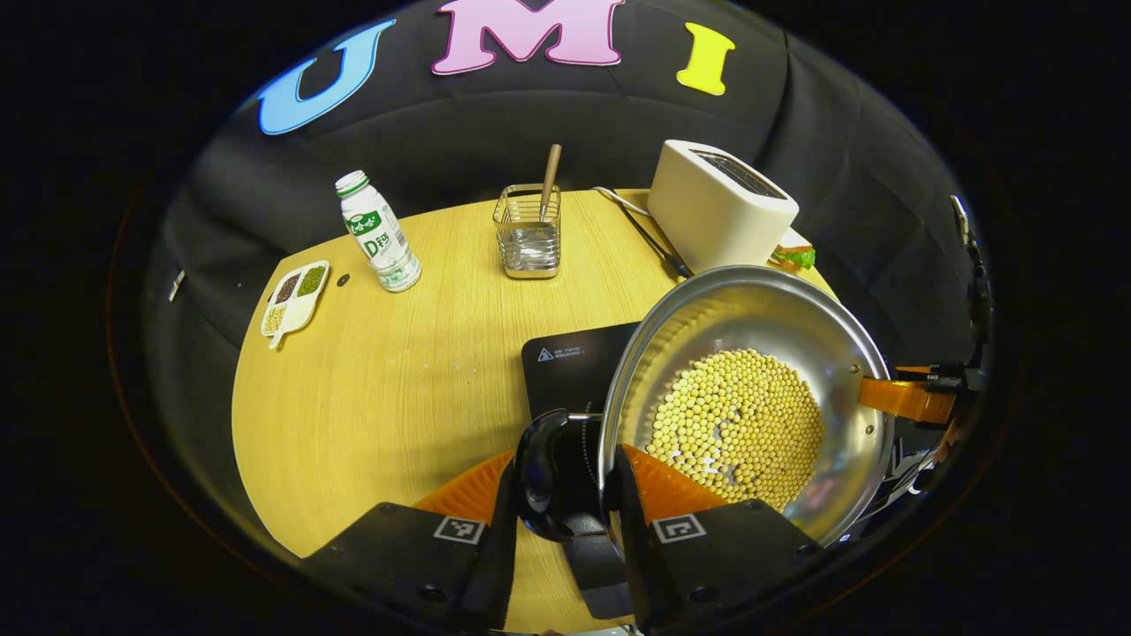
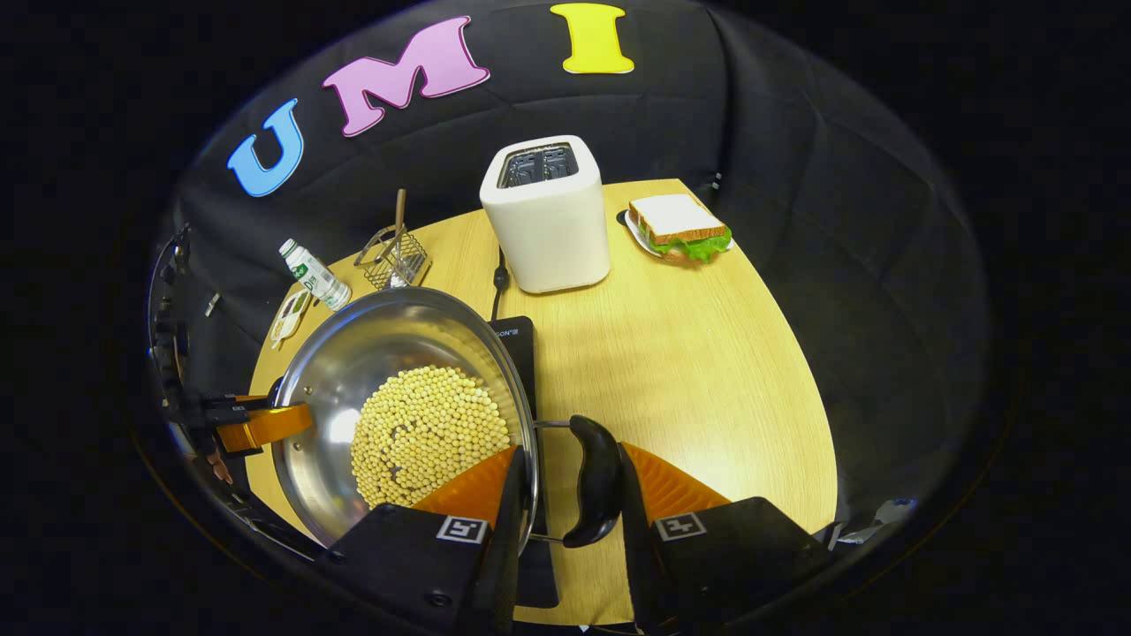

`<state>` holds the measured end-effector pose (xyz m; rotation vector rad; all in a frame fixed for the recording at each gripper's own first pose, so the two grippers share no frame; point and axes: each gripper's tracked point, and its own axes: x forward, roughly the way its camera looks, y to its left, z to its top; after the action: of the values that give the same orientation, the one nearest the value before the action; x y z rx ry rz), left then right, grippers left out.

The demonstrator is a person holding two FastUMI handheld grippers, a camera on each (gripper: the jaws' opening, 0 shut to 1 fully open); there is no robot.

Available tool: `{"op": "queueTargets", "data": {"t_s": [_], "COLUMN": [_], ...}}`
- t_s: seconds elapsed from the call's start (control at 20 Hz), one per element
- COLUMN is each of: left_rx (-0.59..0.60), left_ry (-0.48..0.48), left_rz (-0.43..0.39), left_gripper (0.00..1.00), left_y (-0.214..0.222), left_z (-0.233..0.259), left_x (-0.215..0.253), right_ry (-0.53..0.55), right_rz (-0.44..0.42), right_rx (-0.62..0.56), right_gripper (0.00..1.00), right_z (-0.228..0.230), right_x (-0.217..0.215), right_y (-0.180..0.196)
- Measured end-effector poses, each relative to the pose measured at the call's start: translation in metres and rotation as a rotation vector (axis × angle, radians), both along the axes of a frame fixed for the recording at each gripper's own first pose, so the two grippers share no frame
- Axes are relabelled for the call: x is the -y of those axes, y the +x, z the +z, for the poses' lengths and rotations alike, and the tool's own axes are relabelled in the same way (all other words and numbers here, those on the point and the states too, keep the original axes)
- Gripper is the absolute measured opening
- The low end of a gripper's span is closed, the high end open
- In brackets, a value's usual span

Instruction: First push the handle of the pot to place it horizontally, then grasp the pot with both hands and set it on the induction cooktop.

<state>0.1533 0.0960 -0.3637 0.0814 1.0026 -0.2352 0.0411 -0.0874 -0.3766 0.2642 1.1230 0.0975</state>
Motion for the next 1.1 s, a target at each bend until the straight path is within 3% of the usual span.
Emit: {"op": "queueTargets", "data": {"t_s": [0.3,0.35,0.4,0.5,0.65,1.0,1.05,1.1], "left_rx": [-0.005,-0.007,-0.007,-0.006,-0.01,-0.019,-0.018,-0.014], "left_ry": [-0.001,-0.005,-0.006,-0.006,-0.01,0.001,0.007,0.02], "left_rz": [0.008,0.013,0.016,0.014,0.014,0.005,-0.003,-0.012], "left_gripper": [0.54,0.54,0.54,0.53,0.53,0.62,0.63,0.65], "left_y": [0.0028,0.0023,0.002,0.0021,0.0009,0.0011,-0.0001,0.0001], "left_z": [0.0065,0.0044,0.0043,0.0031,0.0035,0.0012,0.0018,0.0015], "left_x": [-0.0022,-0.0004,-0.0001,0.0002,-0.0004,-0.0005,0.0005,0.0], "right_ry": [-0.005,-0.01,-0.012,-0.011,-0.01,-0.016,-0.018,-0.02], "right_rz": [0.008,0.013,0.015,0.014,0.013,0.004,0.004,0.002], "right_rx": [0.005,0.005,0.008,0.007,0.005,0.0,-0.001,-0.002], "right_gripper": [0.54,0.58,0.54,0.58,0.54,0.58,0.63,0.59], "right_z": [-0.0101,-0.0103,-0.0104,-0.0102,-0.0097,-0.0093,-0.0085,-0.0092], "right_x": [0.0046,0.0041,0.0045,0.0047,0.0043,0.0052,0.0054,0.0057], "right_y": [0.0021,0.0032,0.0036,0.0033,0.0033,0.0013,0.0022,0.0012]}}
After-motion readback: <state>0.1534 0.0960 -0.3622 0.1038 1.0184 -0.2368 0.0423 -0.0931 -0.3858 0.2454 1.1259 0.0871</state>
